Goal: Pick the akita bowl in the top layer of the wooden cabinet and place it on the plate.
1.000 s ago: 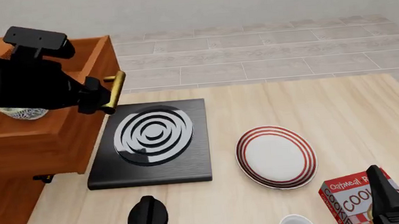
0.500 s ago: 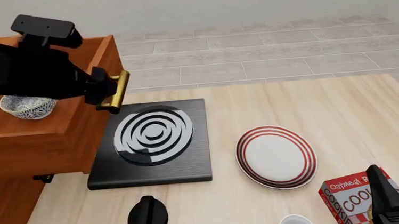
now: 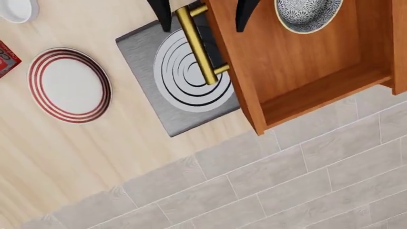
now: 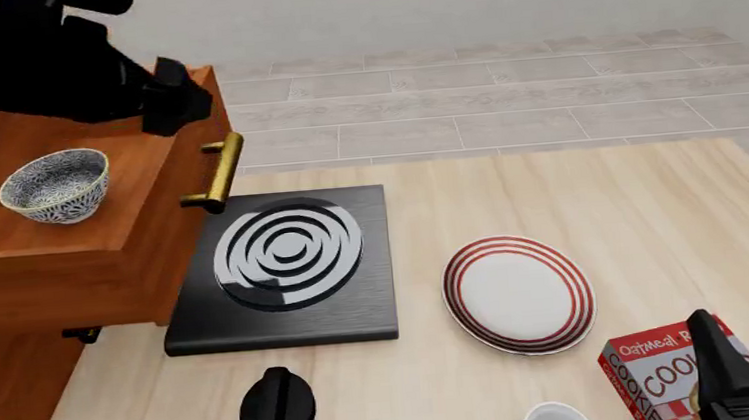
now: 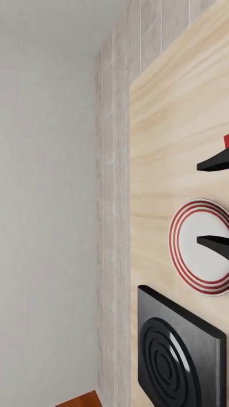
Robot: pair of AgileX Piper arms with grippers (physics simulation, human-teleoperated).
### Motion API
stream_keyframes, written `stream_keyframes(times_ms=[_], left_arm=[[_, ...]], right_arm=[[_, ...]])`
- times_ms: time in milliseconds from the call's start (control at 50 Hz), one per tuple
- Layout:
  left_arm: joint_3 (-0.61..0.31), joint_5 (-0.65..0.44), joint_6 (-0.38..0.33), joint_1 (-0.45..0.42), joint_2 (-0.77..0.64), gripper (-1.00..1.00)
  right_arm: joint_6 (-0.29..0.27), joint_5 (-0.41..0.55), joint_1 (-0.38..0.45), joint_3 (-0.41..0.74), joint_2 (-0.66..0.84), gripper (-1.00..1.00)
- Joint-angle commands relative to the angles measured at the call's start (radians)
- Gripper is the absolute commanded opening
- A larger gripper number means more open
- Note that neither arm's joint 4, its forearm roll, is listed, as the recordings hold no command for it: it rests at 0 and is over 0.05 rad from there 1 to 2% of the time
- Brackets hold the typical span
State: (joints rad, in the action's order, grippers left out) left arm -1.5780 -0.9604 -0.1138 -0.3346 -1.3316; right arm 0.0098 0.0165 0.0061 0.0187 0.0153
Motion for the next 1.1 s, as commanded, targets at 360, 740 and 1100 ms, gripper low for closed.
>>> stream_keyframes(times_ms=[360, 740, 1100], left_arm=[[-0.250, -0.167, -0.065, 0.102, -0.077, 1.00], [-0.272, -0.232, -0.058, 0.194, -0.090, 1.00], [-0.249, -0.254, -0.062, 0.256, -0.104, 1.00]], right_arm=[[-0.007, 0.009, 0.005, 0.002, -0.009, 1.00], [-0.012, 0.009, 0.009, 0.001, -0.010, 1.00], [-0.017, 0.011, 0.012, -0.001, -0.014, 1.00]])
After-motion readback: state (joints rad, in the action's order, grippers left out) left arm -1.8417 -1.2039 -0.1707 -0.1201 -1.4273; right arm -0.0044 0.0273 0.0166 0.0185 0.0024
